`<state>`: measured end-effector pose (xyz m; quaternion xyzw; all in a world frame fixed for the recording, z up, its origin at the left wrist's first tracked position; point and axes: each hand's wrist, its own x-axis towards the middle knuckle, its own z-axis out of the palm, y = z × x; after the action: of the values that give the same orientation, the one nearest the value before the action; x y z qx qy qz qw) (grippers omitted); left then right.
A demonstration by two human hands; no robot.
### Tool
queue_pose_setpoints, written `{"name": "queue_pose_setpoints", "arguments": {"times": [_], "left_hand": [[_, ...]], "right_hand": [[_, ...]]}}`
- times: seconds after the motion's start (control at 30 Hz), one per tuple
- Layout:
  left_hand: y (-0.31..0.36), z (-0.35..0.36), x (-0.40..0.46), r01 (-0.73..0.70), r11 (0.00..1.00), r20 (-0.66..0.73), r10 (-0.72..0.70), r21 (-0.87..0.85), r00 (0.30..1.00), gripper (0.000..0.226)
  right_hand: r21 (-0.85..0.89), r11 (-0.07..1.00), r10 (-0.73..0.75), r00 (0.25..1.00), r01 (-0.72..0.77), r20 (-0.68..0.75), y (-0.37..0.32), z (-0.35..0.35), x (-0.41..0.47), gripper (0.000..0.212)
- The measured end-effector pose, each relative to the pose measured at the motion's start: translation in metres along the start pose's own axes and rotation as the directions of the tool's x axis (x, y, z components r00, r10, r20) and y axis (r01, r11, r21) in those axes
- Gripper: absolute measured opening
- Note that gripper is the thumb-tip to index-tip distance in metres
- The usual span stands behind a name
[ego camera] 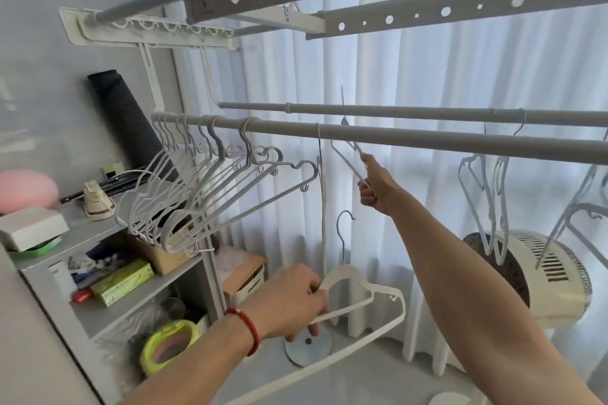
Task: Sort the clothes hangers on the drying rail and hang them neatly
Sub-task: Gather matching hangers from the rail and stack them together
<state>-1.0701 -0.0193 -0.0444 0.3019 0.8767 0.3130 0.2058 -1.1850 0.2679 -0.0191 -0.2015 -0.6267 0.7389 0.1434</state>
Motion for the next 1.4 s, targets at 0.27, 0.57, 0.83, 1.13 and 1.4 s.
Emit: {"name": "queue_pose_setpoints", "arguments": {"times": [0.27,0.57,0.83,1.13,1.4], "left_hand": [[0.022,-0.018,0.0,-0.031,0.98,-0.156,0.063,0.198,0.986,0.032],[0.027,-0.04,0.008,-0.072,0.962,-0.097,0.101,0.263,0.99,0.025],[0.014,-0.068,0.014,-0.169,0.983,0.037,0.166,0.079,0.985,0.017],[0.029,-0.084,0.016,-0.272,0.955,0.034,0.278,-0.121,0.96,0.02],[0.036,0.018,-0.004,-0.13,0.827,0.143,0.245,-0.547,0.959,0.046]], "right_hand": [[0.017,0.999,-0.043,0.997,0.044,-0.067,0.009,-0.01,-0.045,0.049],[-0.307,0.951,-0.062,0.945,-0.042,-0.322,0.066,-0.045,-0.157,0.063],[-0.052,0.995,0.051,0.891,-0.084,-0.451,0.131,-0.014,-0.281,0.074],[0.006,0.999,-0.032,0.871,0.04,-0.491,0.125,0.036,-0.36,0.069],[-0.144,0.99,-0.059,0.897,-0.005,-0.438,0.143,0.095,-0.348,0.077]]}}
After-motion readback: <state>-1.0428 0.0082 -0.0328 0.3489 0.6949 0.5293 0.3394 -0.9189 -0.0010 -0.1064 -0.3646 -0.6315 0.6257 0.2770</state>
